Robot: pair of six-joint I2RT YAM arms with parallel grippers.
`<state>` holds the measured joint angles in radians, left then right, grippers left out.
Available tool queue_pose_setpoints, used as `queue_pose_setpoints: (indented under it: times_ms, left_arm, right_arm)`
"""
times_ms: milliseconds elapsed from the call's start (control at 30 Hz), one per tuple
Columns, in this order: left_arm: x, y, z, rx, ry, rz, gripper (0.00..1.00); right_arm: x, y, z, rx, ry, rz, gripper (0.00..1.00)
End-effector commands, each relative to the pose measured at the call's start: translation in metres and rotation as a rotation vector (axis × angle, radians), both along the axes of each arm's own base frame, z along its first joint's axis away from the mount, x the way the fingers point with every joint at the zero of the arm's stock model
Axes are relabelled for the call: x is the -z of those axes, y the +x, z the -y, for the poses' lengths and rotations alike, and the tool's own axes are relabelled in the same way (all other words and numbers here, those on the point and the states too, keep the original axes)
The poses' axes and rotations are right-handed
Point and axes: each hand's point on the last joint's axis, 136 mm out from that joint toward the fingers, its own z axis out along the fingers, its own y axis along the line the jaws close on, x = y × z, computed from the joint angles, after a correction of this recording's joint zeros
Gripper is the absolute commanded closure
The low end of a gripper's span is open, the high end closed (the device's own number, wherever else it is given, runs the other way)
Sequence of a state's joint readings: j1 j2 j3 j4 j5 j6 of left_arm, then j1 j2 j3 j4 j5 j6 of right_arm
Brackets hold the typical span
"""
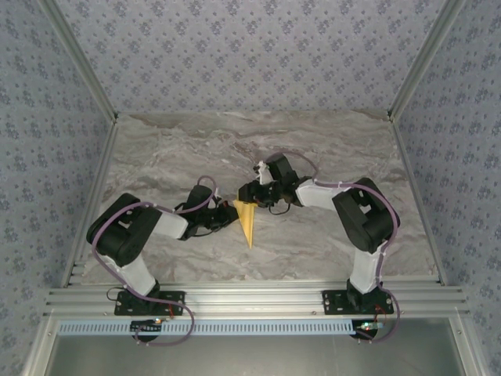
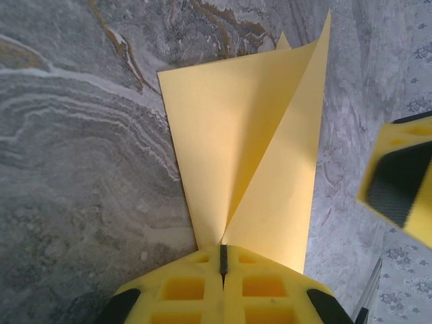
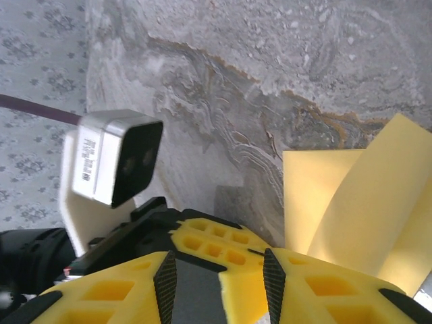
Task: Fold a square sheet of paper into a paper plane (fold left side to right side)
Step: Fold the wing for the fifth time at the center of the table.
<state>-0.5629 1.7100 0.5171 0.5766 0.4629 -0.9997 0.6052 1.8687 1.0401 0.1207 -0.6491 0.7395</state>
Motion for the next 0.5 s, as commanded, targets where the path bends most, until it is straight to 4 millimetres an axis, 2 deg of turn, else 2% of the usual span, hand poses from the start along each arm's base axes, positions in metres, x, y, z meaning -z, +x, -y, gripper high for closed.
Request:
queue_pose_setpoints:
  times_ms: [0, 467]
  left_arm:
    - [0.014, 0.003, -0.01, -0.021, 0.081, -0.007, 1.0]
    - [0.022, 0.002, -0.014, -0.032, 0.116, -0.028, 1.0]
  right_arm:
    - [0.009, -0.003, 0.0, -0.021, -0.049, -0.007, 0.57]
    - [0.03, -0.008, 0.011, -0.028, -0.142, -0.023, 0.57]
